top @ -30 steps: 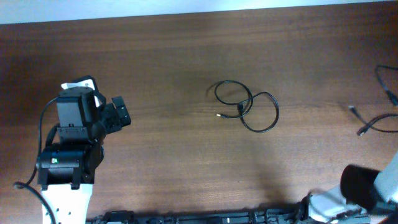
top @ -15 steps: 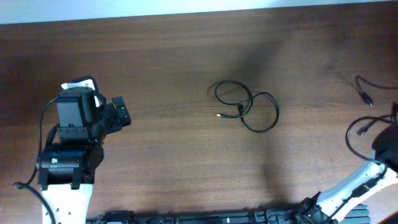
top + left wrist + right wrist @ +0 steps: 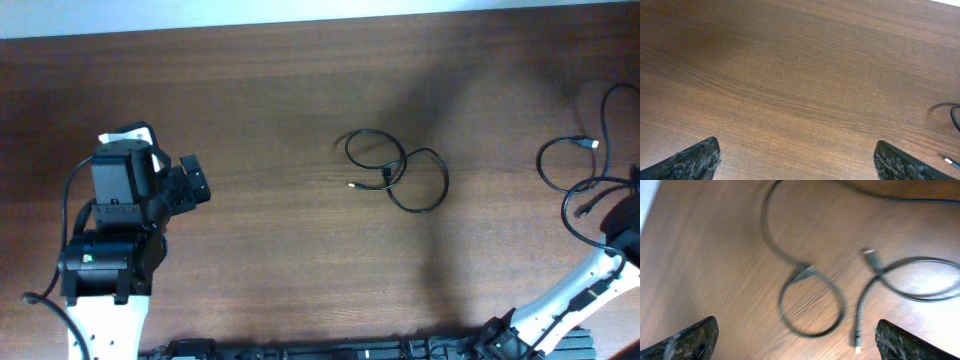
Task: Untangle cables
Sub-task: 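Move the right gripper back over the remaining cable and grasp it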
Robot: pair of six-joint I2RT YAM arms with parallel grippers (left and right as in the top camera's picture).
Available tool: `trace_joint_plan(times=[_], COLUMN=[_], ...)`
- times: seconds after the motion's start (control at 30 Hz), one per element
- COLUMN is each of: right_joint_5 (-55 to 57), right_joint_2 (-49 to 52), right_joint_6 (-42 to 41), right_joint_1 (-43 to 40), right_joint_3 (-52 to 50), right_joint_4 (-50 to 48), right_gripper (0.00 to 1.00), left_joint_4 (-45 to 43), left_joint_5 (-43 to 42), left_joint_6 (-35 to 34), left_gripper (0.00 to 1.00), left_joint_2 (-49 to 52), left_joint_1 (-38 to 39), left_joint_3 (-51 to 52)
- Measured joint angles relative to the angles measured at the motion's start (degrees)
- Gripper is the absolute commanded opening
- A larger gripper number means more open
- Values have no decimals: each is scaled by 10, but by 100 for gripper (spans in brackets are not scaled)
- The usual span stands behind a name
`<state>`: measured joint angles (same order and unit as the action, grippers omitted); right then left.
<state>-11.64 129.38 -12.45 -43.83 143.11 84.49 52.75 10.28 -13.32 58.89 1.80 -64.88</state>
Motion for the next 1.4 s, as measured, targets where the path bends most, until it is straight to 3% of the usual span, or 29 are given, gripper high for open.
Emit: trace_joint_plan(times=[0.2,0.4,0.83,1.13,1.4], right_joint_5=[-70,-91,-93,-95,-29], right_joint_2=[0,0,0,0,0], right_joint_6=[92,199,231,101,-127], right_joint_1=[21,124,362,465,525], right_joint_3=[0,-8,-194,-269,-285], right_joint_4=[47,59,52,31,-2], right_gripper=[99,98,99,99,99], left_joint_4=[0,0,0,0,0], left_joint_5=[0,0,0,0,0], left_joint_6=[0,0,0,0,0], left_gripper=[99,99,99,99,99], left_joint_2=[0,0,0,0,0], left_joint_1=[0,0,0,0,0], left_joint_3=[0,0,0,0,0])
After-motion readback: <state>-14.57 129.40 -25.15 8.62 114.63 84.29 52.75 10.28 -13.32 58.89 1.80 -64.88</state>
